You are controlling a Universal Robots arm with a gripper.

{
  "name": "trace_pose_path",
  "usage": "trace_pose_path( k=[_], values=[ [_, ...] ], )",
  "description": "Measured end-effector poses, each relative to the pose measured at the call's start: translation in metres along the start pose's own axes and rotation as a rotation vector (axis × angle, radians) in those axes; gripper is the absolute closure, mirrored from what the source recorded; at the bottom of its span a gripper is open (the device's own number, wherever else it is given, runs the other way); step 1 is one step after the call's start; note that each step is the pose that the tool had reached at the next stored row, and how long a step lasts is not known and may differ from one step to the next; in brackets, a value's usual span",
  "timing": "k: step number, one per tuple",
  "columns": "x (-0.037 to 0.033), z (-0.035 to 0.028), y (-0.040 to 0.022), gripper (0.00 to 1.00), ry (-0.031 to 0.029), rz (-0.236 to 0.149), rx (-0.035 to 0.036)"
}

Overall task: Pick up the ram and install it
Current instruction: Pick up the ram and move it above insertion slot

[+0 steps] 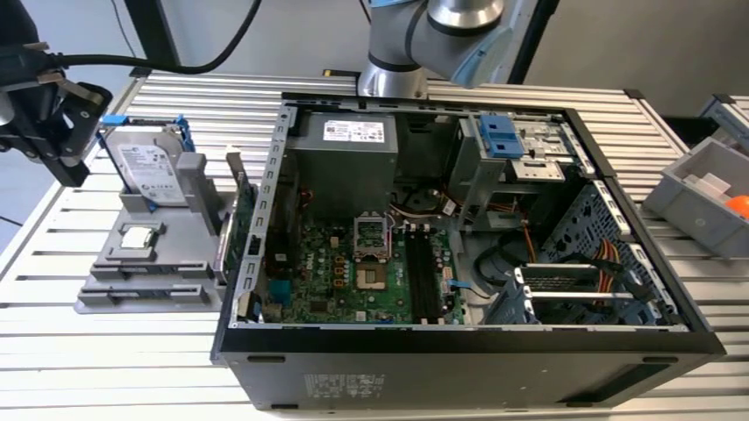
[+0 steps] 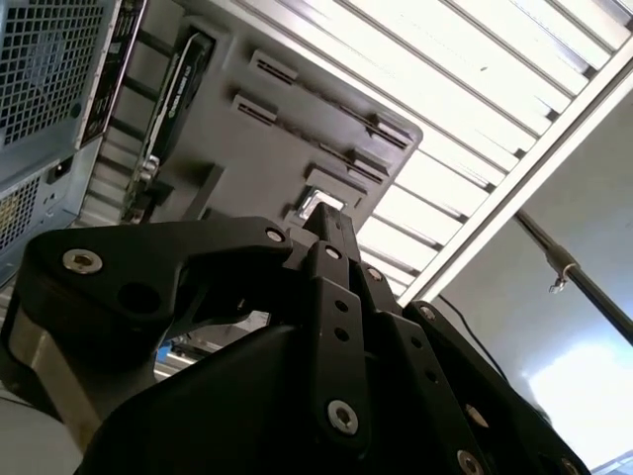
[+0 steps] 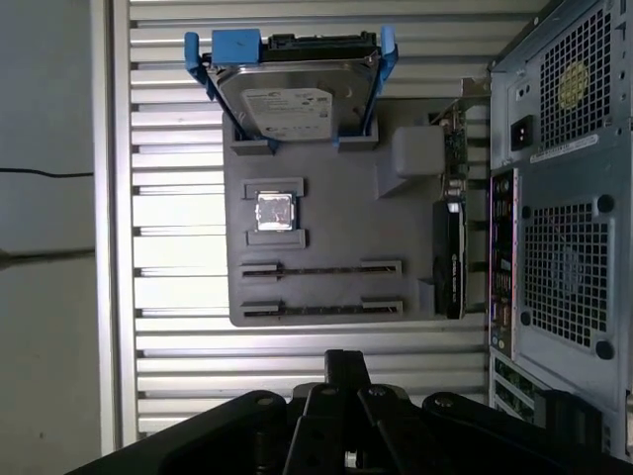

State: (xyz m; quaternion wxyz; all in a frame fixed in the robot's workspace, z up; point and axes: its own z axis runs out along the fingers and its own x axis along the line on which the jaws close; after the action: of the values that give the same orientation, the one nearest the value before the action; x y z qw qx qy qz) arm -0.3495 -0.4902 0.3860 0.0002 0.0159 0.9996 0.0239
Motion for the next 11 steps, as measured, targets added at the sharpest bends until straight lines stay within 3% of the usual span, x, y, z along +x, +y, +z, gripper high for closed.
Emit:
trace_pose_path(
  k=[11],
  values=[
    [0.0001,0.0000,0.0001,1.00,0.0028,-0.004,0.0001]
  ],
)
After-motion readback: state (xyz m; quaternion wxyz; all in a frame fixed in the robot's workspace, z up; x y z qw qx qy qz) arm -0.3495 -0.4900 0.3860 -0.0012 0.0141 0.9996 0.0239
